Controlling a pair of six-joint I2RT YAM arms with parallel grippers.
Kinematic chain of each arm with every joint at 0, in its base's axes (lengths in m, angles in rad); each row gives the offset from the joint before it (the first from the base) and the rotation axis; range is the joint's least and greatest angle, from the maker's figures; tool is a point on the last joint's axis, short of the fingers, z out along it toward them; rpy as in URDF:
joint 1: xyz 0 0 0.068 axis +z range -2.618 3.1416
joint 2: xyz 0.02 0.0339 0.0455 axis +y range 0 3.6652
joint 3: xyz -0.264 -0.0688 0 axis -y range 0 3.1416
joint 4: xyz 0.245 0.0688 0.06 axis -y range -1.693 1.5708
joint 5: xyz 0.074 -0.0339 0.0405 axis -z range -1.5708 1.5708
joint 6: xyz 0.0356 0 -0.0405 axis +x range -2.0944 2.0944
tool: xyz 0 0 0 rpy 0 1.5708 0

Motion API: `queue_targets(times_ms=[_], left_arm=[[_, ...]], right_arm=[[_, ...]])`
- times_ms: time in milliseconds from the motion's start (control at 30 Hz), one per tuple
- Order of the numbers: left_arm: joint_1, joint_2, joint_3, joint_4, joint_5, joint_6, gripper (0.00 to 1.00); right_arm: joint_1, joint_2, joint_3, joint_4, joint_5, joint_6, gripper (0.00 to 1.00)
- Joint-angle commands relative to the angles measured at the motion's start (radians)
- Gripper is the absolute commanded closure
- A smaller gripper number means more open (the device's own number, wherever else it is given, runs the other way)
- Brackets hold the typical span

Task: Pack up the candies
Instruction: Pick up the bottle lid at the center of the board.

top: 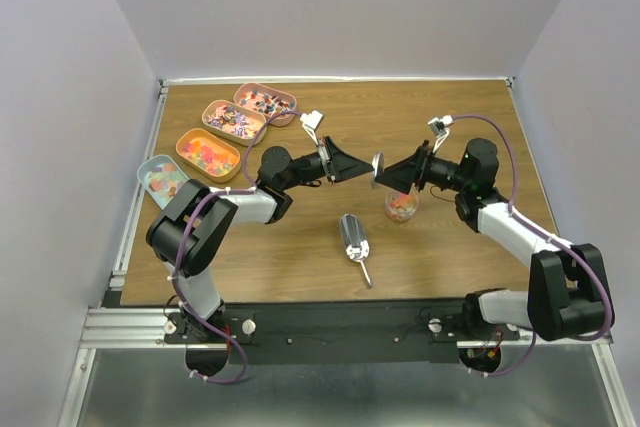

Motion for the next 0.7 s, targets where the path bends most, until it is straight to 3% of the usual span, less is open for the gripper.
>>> queue_targets(times_ms=[0, 667], left_arm=[[-0.003, -0.027, 0.013, 0.009, -0.002, 0.019, 1.00], [-0.007, -0.027, 0.017, 0.004, 0.016, 0.027, 1.00]], right_arm=[[0.013, 0.028, 0.026, -0.035, 0.012, -0.031, 0.00], [0.014, 0.039, 0.066, -0.078, -0.018, -0.079, 0.00]])
